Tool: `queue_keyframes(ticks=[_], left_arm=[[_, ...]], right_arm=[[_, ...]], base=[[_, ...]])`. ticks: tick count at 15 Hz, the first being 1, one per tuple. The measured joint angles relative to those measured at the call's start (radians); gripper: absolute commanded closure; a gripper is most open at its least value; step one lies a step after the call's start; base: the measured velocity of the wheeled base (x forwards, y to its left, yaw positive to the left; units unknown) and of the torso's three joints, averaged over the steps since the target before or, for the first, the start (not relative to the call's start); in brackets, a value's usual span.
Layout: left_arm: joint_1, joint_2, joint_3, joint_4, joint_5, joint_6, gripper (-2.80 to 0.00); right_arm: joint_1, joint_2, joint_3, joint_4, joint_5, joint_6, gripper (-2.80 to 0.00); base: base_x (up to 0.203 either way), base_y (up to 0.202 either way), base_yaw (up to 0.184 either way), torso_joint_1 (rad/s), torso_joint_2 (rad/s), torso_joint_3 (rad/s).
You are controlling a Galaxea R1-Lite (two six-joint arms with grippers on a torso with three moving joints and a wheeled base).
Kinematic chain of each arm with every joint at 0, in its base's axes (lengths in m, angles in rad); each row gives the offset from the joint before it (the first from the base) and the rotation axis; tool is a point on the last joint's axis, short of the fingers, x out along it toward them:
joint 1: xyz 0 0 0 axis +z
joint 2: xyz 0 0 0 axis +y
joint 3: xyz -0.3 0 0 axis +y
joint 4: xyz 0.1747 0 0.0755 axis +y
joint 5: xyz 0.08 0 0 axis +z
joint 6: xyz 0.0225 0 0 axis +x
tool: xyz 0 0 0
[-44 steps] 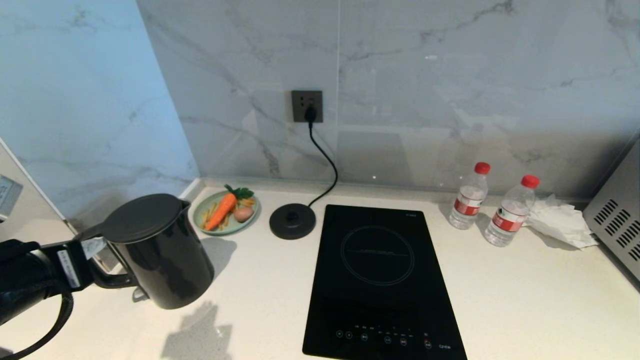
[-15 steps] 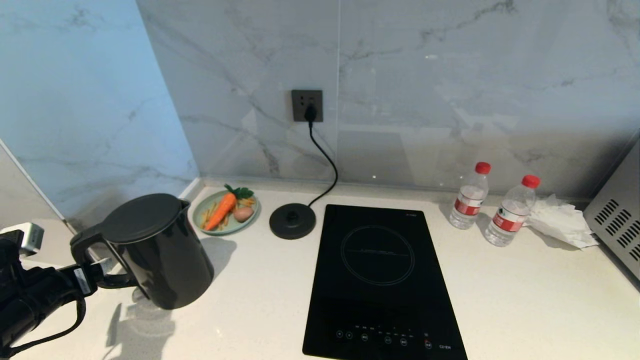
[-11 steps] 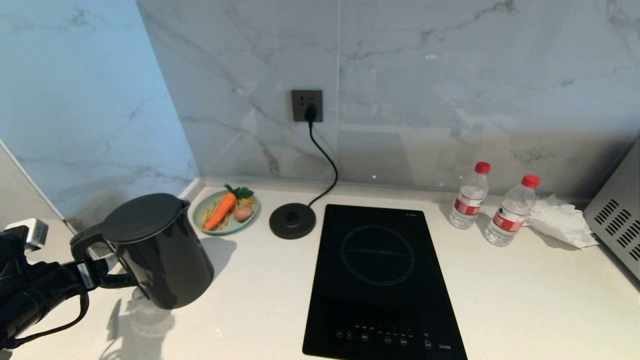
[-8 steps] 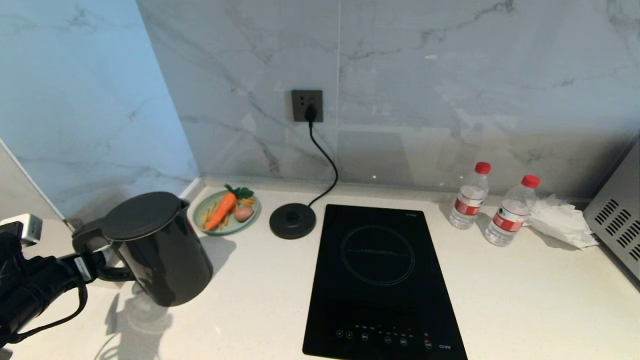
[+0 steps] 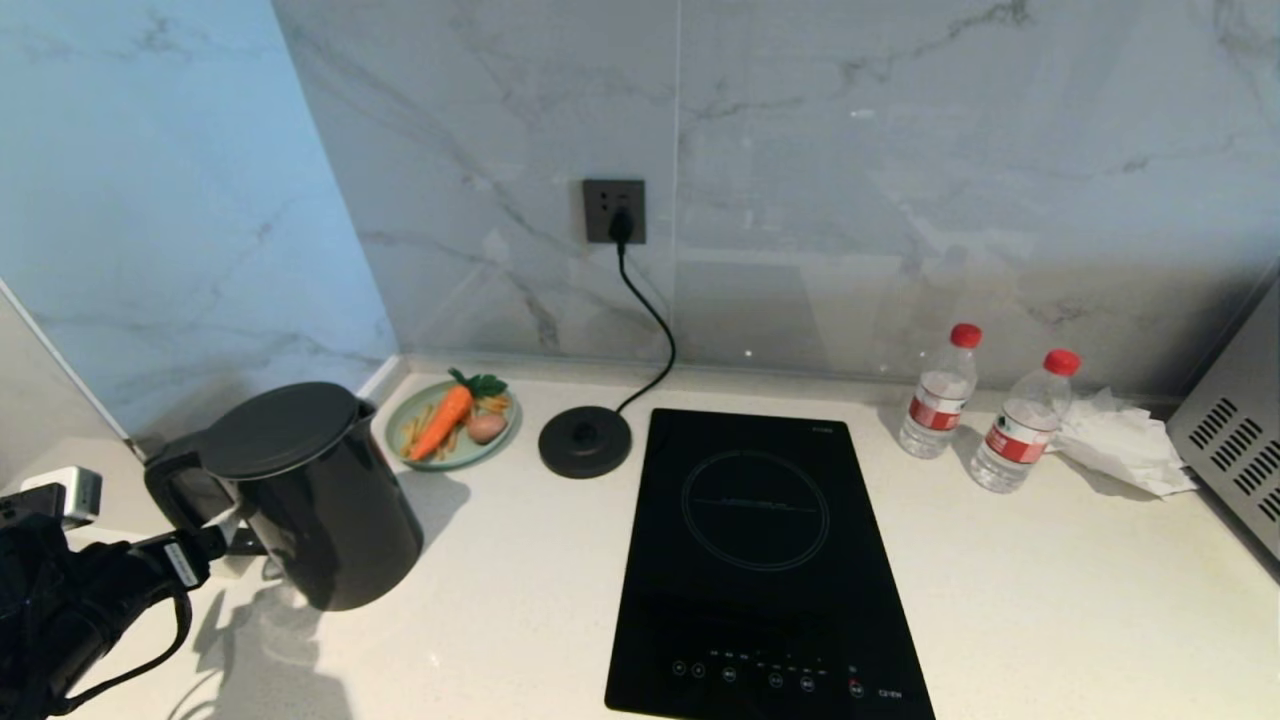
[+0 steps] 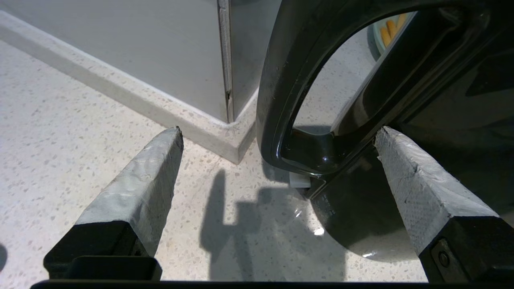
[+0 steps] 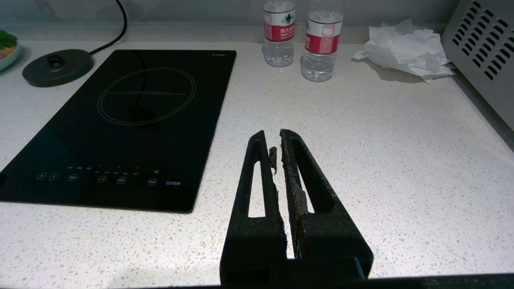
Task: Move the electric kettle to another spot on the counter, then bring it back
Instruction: Grab the kettle
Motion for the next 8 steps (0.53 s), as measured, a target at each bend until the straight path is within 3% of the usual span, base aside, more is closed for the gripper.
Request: queue_keyframes(ticks=[2, 8], left_arm=[[0.015, 0.017, -0.025, 0.001, -0.029, -0.004, -2.80], [0.037, 0.024, -0.110, 0.000, -0.024, -0.031, -2.80]], right_arm=[[-0.001, 0.000, 0.000, 0.000, 0.000, 0.000, 0.00], [-0.001, 0.000, 0.000, 0.000, 0.000, 0.000, 0.00]], base=[[0.000, 0.000, 0.000, 0.000, 0.00, 0.000], [0.000, 0.000, 0.000, 0.000, 0.00, 0.000]])
